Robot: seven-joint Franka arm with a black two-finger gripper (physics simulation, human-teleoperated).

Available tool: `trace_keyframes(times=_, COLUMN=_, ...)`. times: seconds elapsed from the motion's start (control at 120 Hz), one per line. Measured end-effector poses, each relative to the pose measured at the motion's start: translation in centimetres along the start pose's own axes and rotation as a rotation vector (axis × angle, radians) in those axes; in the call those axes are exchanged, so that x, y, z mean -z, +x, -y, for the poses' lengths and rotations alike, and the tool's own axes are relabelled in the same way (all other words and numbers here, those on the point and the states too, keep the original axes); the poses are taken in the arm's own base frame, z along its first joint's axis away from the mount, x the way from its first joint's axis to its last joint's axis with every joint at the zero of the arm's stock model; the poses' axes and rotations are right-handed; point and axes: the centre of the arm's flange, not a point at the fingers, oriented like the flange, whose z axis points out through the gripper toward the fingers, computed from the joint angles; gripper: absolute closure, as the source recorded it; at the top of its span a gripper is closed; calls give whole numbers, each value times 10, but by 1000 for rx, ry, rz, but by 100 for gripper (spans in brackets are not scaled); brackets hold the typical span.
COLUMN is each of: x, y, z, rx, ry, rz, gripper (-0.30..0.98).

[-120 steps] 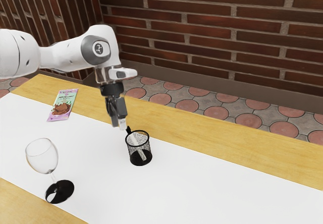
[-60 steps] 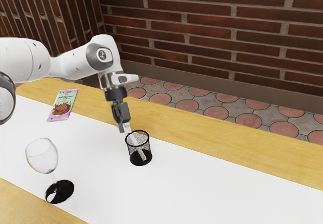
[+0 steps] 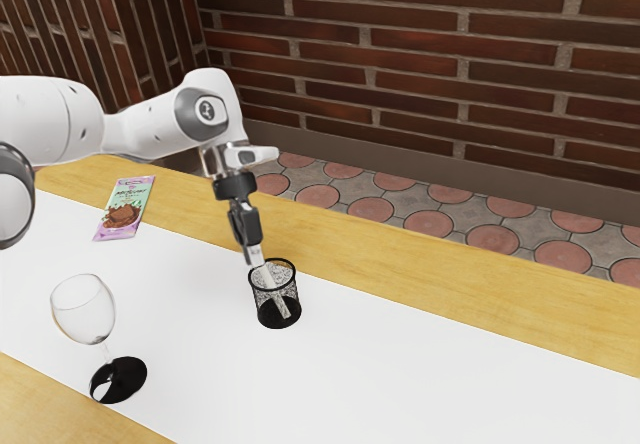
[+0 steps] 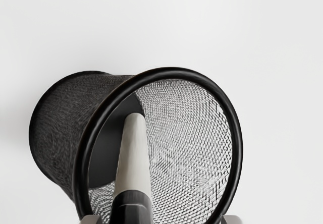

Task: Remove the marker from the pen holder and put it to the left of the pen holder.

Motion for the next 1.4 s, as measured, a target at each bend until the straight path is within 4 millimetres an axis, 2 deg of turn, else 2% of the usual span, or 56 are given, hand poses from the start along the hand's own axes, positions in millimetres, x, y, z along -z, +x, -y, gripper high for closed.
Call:
trace_keyframes(times=0.158, x=2, y=4, z=6, rx=2, ry=35, rz=-35, gripper=48)
trace_keyframes(times=0.317, x=10, y=5, z=3, rx=2, ry=57, rz=-63, gripper=55)
trace_keyframes(times=0.6, x=9, y=4, z=0, rx=3, ry=53, rz=-55, gripper=61)
trace_keyframes(times=0.783, x=11, y=3, z=-4, rx=2, ry=49, rz=-41, gripper=72)
trace_keyframes(times=0.9, x=31, y=5, z=-31, rx=-31, ry=97, rz=-39, gripper=75)
trace_keyframes(times=0.983, x=55, y=2, z=-56, rx=-53, ry=144, rz=-48, gripper=77)
trace_keyframes(times=1.208, x=124, y=-23, z=-120, rx=-82, ry=291, rz=-61, gripper=79)
trace_keyframes(times=1.325, x=148, y=-35, z=-131, rx=-72, ry=328, rz=-62, gripper=79)
trace_keyframes(times=1.4, x=152, y=-41, z=-122, rx=-47, ry=333, rz=-50, gripper=79)
